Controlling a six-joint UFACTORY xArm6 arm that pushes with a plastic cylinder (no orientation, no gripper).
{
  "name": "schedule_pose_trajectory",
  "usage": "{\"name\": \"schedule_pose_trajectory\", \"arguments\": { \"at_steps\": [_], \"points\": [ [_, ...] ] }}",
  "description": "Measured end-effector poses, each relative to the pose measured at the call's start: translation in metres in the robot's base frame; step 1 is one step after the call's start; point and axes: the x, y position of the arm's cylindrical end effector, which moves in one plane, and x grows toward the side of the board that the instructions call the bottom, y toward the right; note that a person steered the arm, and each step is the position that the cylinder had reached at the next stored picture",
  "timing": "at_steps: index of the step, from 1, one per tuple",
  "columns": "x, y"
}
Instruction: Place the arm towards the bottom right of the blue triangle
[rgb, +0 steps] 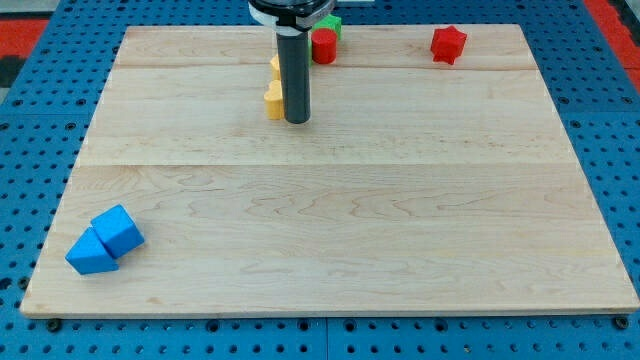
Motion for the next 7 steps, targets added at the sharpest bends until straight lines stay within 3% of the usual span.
{"name": "schedule_pose_trajectory", "arguments": {
  "at_steps": [1,2,3,4,5,7],
  "points": [
    [0.0,0.0],
    [0.055,0.005],
    [0.144,-0.014],
    [0.205,-0.06],
    [0.249,-0.055],
    [0.249,-0.084]
  ]
}}
